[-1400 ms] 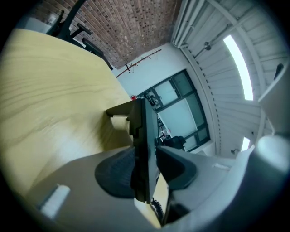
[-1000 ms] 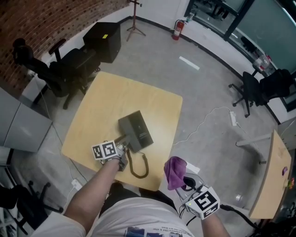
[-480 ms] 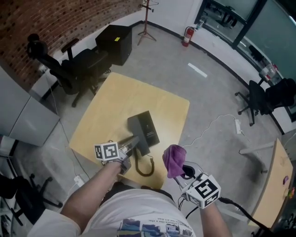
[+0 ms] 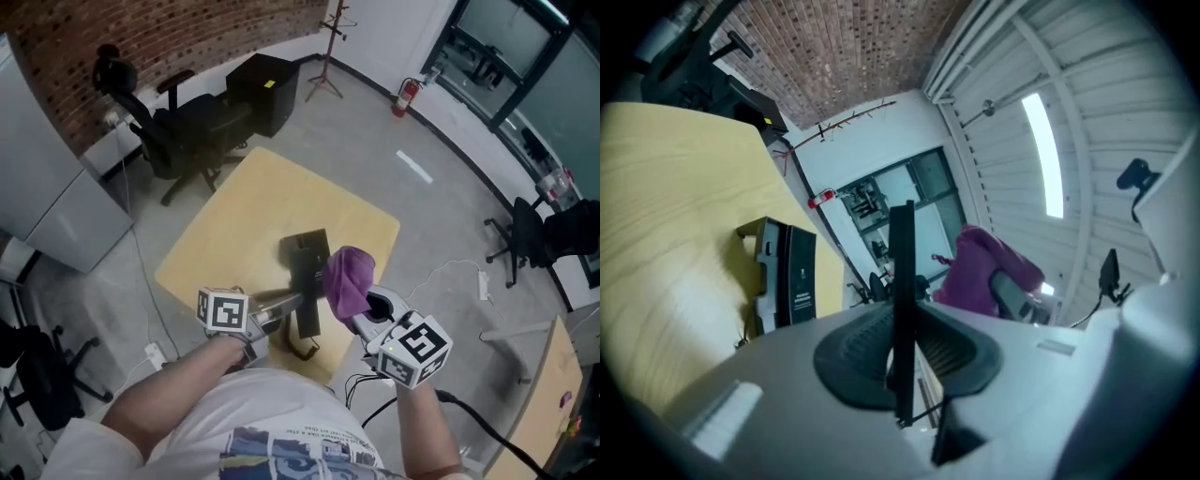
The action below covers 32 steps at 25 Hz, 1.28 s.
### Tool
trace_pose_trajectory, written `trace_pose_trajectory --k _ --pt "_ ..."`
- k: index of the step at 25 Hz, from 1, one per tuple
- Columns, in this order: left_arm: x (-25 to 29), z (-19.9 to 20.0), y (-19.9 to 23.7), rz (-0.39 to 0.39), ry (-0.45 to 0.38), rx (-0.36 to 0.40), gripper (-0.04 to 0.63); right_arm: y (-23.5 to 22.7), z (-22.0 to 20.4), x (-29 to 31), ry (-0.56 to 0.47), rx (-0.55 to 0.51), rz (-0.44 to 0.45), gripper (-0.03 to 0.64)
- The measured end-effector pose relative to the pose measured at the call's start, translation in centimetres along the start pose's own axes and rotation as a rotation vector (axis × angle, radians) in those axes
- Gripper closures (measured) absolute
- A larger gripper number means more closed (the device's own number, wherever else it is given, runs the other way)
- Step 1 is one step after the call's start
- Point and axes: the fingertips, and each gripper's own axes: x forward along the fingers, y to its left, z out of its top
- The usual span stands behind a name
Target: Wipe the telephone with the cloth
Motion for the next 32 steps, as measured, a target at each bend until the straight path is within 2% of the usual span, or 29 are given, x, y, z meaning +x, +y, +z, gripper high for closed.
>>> trace_pose_trajectory --k 4,9,25,28,32 --pt "0.2 -0.7 -1.6 -0.041 0.034 0.007 0.520 -0.1 1.6 1.6 -0.024 0.022 0.023 0.574" --pt "0.0 -0.9 -2.3 -0.069 0.050 0.005 0.520 0.1 1.3 2.9 -0.005 0.027 0.005 0.574" --pt "-0.1 2.1 -1.9 -0.086 0.023 0.012 0.520 3.7 -4.8 -0.1 0.109 0.113 -0.022 0.574" --pt "0.1 2.0 -2.1 -0.093 0.034 0.012 0.520 3.6 -3.8 -0.3 0.096 0.098 -0.034 0.574" --pt "0.3 1.4 -2.1 -0.095 0.058 0.011 0.520 2.5 -0.1 0.2 0.038 0.051 -0.050 0.574"
